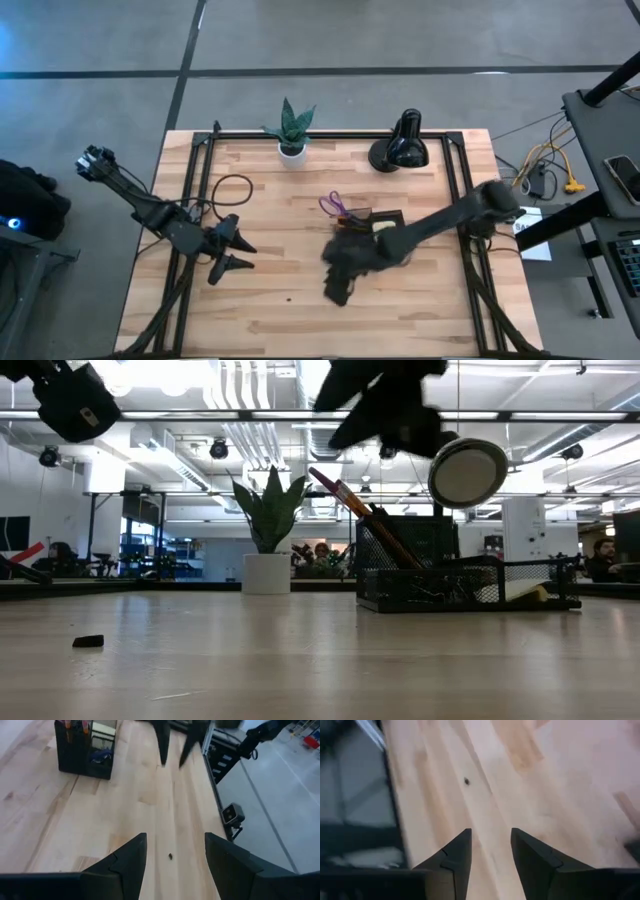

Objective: Pick and place office supplies into organizer
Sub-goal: Return to Home Position

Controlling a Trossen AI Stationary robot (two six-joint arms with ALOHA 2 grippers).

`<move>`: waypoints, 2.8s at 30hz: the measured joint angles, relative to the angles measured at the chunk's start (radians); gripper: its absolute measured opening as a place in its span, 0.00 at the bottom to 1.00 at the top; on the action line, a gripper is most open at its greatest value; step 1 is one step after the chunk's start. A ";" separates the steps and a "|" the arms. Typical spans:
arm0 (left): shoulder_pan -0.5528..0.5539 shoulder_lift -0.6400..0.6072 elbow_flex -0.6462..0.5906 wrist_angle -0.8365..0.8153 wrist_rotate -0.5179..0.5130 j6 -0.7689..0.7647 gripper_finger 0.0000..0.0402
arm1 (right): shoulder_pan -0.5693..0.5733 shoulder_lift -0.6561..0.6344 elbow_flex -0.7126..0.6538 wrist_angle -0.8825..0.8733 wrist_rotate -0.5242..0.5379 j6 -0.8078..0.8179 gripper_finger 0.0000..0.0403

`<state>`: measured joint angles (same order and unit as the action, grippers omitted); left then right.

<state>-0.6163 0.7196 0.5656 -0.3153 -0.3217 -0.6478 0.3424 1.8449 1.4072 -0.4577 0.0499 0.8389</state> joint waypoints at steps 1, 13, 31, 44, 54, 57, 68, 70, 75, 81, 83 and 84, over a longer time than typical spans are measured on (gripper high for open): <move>0.000 0.005 -0.005 -0.001 0.001 0.000 0.45 | 0.009 0.054 0.050 -0.033 0.001 -0.044 0.33; 0.000 0.116 -0.022 -0.006 0.095 -0.057 0.45 | 0.020 0.503 0.681 -0.433 0.003 -0.340 0.37; 0.000 -0.120 0.038 -0.004 0.105 -0.027 0.45 | 0.019 0.346 0.877 -0.725 0.142 -0.227 0.30; 0.000 -0.195 0.034 0.352 0.248 0.105 0.45 | 0.029 0.152 0.945 -0.508 0.127 -0.138 0.30; 0.010 -0.062 -0.017 0.496 0.303 0.289 0.45 | 0.080 0.160 0.892 -0.200 -0.037 -0.332 0.30; 0.055 -0.025 -0.019 0.518 0.289 0.314 0.45 | 0.050 0.166 0.823 -0.108 -0.059 -0.347 0.30; 0.429 -0.159 -0.105 0.547 0.519 0.329 0.45 | -0.107 -0.022 0.460 -0.014 -0.201 -0.330 0.30; 0.474 -0.193 -0.133 0.559 0.517 0.290 0.45 | -0.122 -0.094 0.359 0.045 -0.196 -0.335 0.30; 0.492 -0.274 -0.218 0.557 0.519 0.236 0.45 | -0.129 -0.274 0.061 0.260 -0.208 -0.348 0.30; 0.492 -0.385 -0.315 0.550 0.482 0.235 0.45 | -0.133 -0.466 -0.287 0.492 -0.203 -0.318 0.30; 0.492 -0.426 -0.345 0.549 0.445 0.235 0.45 | -0.133 -0.524 -0.385 0.567 -0.175 -0.315 0.31; 0.492 -0.448 -0.363 0.547 0.419 0.235 0.45 | -0.131 -0.556 -0.428 0.601 -0.148 -0.315 0.31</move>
<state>-0.1238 0.2716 0.2029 0.2312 0.0971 -0.4129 0.2112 1.2887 0.9793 0.1435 -0.0984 0.5236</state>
